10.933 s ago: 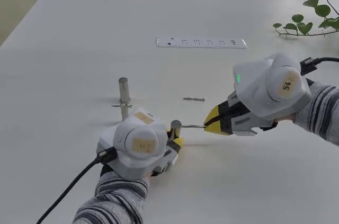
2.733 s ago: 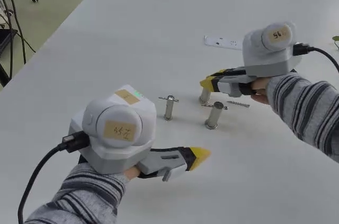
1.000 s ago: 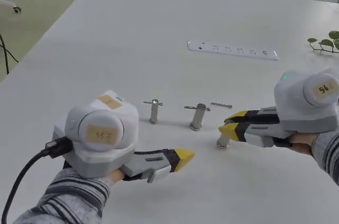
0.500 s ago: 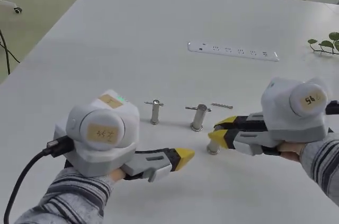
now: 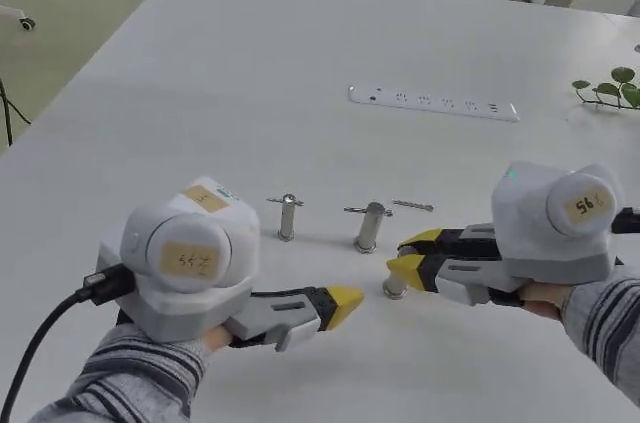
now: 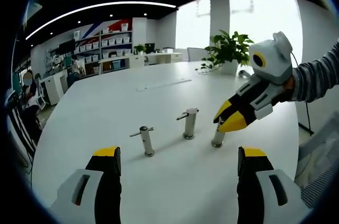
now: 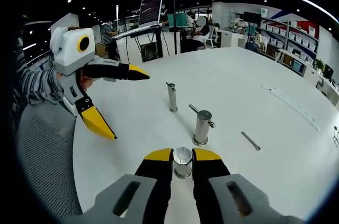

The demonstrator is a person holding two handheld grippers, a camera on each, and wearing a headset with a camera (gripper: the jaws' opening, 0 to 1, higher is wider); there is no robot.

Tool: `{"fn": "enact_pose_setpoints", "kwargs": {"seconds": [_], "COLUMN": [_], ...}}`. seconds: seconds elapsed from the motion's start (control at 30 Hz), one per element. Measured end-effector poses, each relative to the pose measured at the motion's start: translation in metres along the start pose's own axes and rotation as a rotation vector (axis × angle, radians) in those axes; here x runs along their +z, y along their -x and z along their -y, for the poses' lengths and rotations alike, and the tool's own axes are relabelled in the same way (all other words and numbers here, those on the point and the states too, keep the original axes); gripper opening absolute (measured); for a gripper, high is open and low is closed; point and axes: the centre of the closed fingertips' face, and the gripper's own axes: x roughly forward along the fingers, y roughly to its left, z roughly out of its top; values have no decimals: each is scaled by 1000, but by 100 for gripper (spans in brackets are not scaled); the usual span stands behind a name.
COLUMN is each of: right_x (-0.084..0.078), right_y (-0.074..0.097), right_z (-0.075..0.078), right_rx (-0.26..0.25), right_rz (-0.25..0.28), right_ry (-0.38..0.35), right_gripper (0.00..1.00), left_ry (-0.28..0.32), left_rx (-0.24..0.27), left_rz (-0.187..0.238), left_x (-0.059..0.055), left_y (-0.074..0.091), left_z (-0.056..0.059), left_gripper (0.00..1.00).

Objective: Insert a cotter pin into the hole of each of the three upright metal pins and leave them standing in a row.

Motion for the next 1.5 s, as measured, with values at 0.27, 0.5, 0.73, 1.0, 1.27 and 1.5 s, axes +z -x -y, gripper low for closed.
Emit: {"fn": "enact_pose_setpoints", "kwargs": {"seconds": [0.27,0.5,0.73,1.0,1.27,1.5], "right_x": [-7,-6,-15,-16,-18,-14], "right_y": [7,25,35,30,11,-6], "right_z": [-1,11,32,69,98,115], "right_rx": [27,52,49,-12,-25,-11], "right_rz": [-23,-38,-111,-157,-246,-294], "right_ry": [32,34,53,77,157,189], "right_gripper": [22,28,24,21,17,16], "left_ry": [-4,-3,-1,1,-5,6], "left_rx": [-4,-7,-5,-6,-19,-18], "left_rz": [-6,-2,2,6,1,8], "left_x": [-1,0,1,2,1,2], "left_y": [0,-1,0,0,-2,-1], "left_z": [2,3,2,3,7,5], "left_gripper": [90,91,91,91,91,91]}}
